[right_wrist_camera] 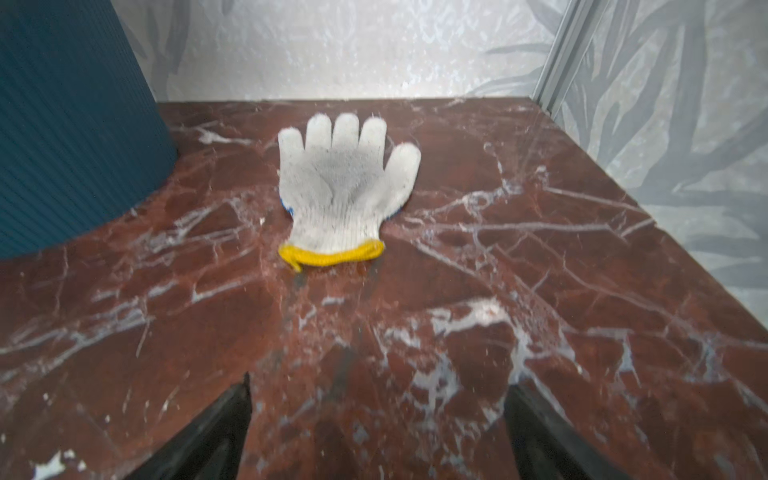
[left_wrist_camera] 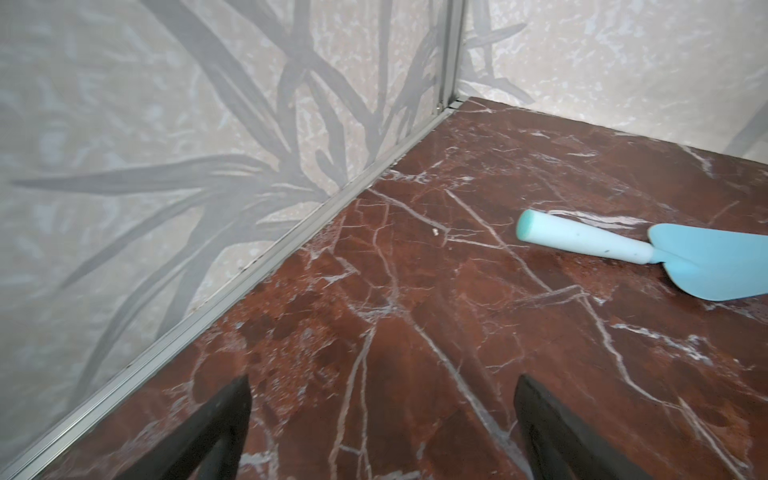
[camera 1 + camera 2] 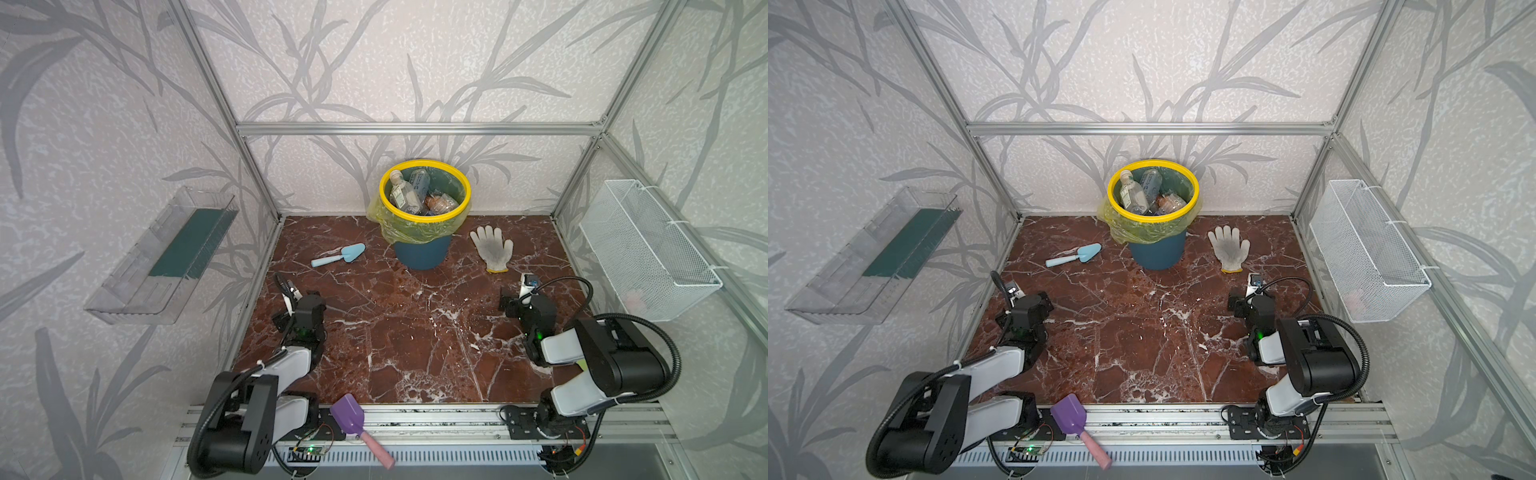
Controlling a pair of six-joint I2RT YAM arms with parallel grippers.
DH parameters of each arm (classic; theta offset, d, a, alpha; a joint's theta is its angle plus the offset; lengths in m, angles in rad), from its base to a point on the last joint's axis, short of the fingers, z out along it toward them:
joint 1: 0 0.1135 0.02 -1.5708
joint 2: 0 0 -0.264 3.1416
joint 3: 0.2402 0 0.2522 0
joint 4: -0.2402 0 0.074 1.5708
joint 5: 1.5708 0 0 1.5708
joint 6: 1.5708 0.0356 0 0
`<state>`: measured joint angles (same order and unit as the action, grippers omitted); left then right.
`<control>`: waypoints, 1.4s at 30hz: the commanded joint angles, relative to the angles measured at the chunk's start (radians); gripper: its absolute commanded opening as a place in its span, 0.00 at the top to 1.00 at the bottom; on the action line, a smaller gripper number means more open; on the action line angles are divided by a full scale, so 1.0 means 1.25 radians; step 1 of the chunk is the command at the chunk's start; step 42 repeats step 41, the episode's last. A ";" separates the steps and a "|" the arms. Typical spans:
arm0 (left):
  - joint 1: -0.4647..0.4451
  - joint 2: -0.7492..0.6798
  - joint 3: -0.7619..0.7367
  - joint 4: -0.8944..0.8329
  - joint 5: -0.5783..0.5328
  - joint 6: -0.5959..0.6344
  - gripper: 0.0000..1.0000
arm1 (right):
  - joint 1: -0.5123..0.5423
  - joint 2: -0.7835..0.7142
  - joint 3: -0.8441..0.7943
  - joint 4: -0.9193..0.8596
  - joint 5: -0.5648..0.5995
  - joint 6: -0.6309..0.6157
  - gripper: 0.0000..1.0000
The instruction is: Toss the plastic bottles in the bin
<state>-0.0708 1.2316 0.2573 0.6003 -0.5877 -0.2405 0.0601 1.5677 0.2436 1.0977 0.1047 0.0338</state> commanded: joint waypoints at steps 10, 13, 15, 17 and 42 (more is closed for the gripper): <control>0.005 0.237 0.071 0.276 0.169 0.160 0.06 | 0.002 0.004 0.087 -0.083 -0.057 -0.034 0.01; 0.023 0.236 0.109 0.195 0.171 0.130 0.01 | 0.003 0.004 0.076 -0.059 -0.061 -0.036 0.01; 0.027 0.237 0.110 0.195 0.173 0.129 0.01 | 0.003 0.004 0.083 -0.069 -0.071 -0.042 0.01; 0.026 0.236 0.110 0.193 0.174 0.127 0.01 | 0.004 0.009 0.095 -0.080 -0.105 -0.057 0.01; 0.027 0.235 0.111 0.192 0.175 0.127 0.01 | 0.004 0.008 0.112 -0.117 -0.146 -0.072 0.01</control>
